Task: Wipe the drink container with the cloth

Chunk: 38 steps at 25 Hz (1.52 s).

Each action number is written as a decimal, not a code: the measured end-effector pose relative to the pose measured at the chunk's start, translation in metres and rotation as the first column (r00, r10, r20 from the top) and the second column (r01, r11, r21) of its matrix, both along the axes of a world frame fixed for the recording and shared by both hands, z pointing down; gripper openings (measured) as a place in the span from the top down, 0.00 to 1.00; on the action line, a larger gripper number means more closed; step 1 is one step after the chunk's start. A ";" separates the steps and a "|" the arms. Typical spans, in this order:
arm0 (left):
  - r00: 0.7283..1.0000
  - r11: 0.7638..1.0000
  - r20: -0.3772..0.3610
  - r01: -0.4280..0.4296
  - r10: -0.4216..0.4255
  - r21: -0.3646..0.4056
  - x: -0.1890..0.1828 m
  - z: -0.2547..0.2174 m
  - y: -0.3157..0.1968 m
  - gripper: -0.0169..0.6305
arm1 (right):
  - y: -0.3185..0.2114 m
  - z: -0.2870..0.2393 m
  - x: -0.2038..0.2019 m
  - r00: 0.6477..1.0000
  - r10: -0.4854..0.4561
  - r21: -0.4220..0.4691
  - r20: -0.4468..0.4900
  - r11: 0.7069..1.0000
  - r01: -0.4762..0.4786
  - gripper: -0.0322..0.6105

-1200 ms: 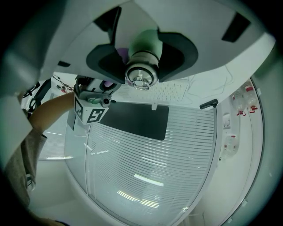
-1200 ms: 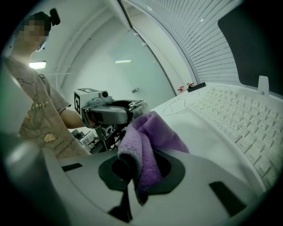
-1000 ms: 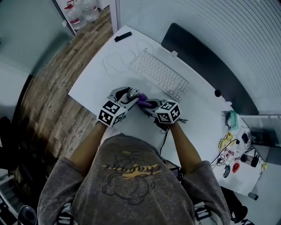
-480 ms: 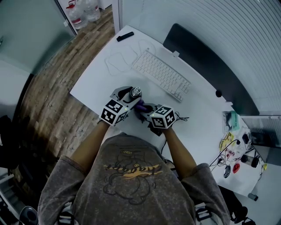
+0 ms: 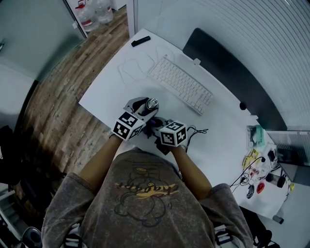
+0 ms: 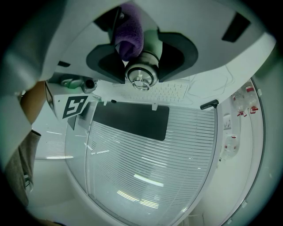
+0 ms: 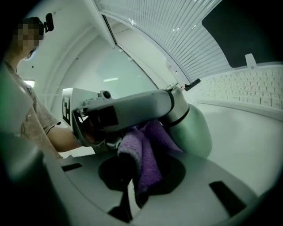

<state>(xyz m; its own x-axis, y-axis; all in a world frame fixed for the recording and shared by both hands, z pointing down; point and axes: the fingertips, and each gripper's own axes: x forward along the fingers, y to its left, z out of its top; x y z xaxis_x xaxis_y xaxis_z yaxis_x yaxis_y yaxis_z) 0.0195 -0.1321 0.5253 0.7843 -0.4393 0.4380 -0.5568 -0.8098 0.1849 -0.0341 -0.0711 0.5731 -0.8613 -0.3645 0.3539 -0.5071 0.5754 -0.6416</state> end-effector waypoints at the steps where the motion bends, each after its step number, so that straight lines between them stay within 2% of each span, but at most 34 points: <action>1: 1.000 1.000 0.000 -0.001 0.001 0.000 0.000 0.000 0.000 0.59 | -0.001 0.000 -0.002 1.000 0.010 -0.005 0.009 1.000 -0.010 0.87; 20: 1.000 1.000 0.015 -0.021 0.021 -0.013 -0.001 0.000 0.001 0.59 | -0.016 0.007 -0.028 0.987 0.095 -0.025 0.130 0.995 -0.092 0.87; 28: 0.999 0.999 0.035 -0.036 0.036 -0.001 -0.007 0.004 0.006 0.59 | -0.010 0.006 -0.034 0.990 0.025 0.001 0.138 1.000 -0.026 0.87; 38: 1.000 0.998 -0.021 0.020 -0.019 0.053 -0.024 -0.030 0.008 0.59 | -0.001 -0.014 -0.036 0.989 -0.036 0.048 0.144 0.998 0.029 0.87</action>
